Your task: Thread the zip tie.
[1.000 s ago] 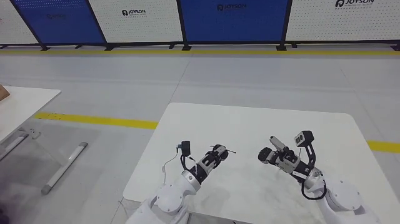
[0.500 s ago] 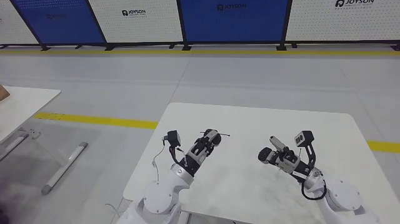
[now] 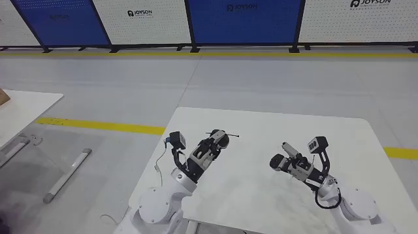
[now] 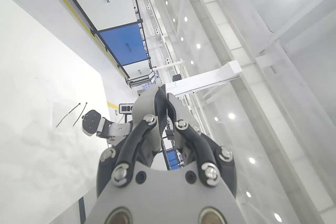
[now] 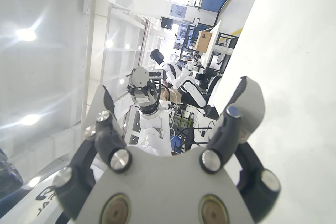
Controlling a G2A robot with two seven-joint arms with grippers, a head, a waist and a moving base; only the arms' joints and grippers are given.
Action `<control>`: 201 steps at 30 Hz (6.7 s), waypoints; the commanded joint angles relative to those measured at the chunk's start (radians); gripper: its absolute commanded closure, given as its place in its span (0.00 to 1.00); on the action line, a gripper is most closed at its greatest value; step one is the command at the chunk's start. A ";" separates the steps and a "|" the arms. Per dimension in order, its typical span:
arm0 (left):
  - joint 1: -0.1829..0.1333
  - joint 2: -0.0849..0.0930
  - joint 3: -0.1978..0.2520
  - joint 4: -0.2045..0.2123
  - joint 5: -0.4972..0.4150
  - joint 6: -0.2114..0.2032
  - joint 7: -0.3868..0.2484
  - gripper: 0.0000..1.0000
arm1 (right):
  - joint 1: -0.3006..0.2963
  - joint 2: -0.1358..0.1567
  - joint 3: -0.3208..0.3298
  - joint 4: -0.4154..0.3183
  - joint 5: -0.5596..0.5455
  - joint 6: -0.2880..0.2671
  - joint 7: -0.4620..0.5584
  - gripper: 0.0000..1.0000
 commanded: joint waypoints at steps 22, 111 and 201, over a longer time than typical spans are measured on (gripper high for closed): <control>0.037 0.005 -0.083 -0.104 0.031 -0.066 -0.022 1.00 | 0.000 0.000 0.000 0.000 0.000 0.000 0.000 0.00; -0.057 -0.007 0.108 0.305 0.312 -0.104 -0.050 1.00 | 0.000 0.000 0.000 0.000 0.000 0.000 0.000 0.00; -0.086 -0.020 0.191 0.342 0.408 -0.112 0.033 1.00 | 0.574 0.005 -0.223 0.188 -0.908 0.556 0.440 0.00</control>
